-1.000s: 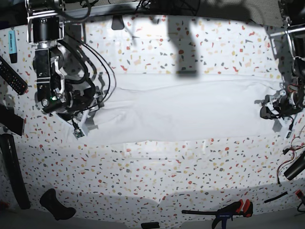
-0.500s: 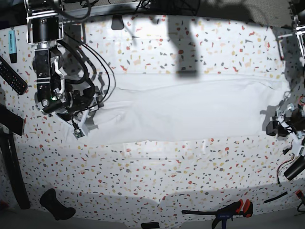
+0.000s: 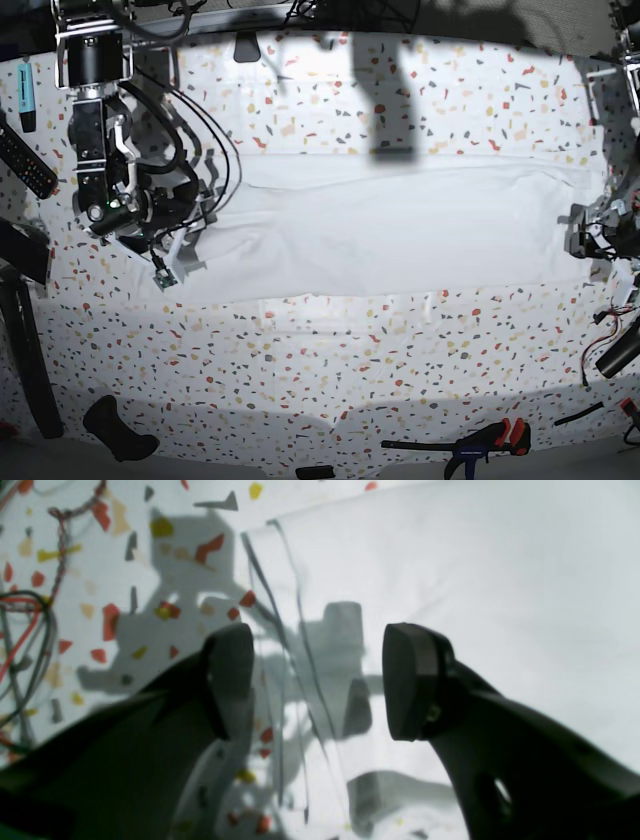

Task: Fold the T-shirt properly
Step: 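Move both grippers to the band's two ends and grasp them, then lift the band end with the left gripper and fold it toward the right gripper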

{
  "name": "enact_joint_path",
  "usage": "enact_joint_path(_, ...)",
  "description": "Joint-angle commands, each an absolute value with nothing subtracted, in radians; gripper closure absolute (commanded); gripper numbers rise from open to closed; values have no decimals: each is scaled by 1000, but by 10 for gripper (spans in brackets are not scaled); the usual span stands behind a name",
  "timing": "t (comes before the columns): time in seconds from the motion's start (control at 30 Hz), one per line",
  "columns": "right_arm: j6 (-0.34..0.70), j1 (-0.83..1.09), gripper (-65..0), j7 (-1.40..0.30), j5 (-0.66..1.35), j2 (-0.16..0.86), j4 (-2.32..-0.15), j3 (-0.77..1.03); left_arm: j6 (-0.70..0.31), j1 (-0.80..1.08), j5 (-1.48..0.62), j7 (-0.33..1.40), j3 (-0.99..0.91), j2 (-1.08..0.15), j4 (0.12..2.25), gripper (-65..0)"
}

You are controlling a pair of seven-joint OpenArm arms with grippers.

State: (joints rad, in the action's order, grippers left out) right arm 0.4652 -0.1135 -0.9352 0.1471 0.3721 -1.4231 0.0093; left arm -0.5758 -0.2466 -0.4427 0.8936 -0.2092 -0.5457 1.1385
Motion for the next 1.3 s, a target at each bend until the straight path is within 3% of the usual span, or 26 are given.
enact_joint_path(0.0, 449, -116, -332, -980, 86, 394, -1427, 14, -575, -267, -452, 861, -214, -569, 1126, -391)
enact_joint_path(0.17, 449, -116, -332, -980, 86, 393, -1427, 14, -576, -289, -471, 836, -215, -588, 969, -391)
enact_joint_path(0.3, 449, -116, -332, -979, 89, 393, -1427, 14, -594, -310, -617, 840, -215, -635, 848, -391)
enact_joint_path(0.43, 449, -116, -332, -979, 89, 393, -1427, 14, -698, -313, -797, 955, -215, -663, 761, -391)
enact_joint_path(0.57, 449, -116, -332, -978, 89, 393, -1427, 14, -698, -313, -907, 957, -215, -653, 704, -391)
enact_joint_path(1.1, 448, -116, -332, -979, 89, 393, -1427, 14, -698, -316, -888, 1023, -214, -578, 694, -390)
enact_joint_path(1.2, 449, -117, -332, -979, 89, 393, -1427, 14, -698, -315, -888, 1040, -214, -589, 694, -369)
enact_joint_path(1.27, 448, -117, -332, -979, 89, 393, -1427, 14, -698, -316, -896, 1070, -214, -593, 694, -288)
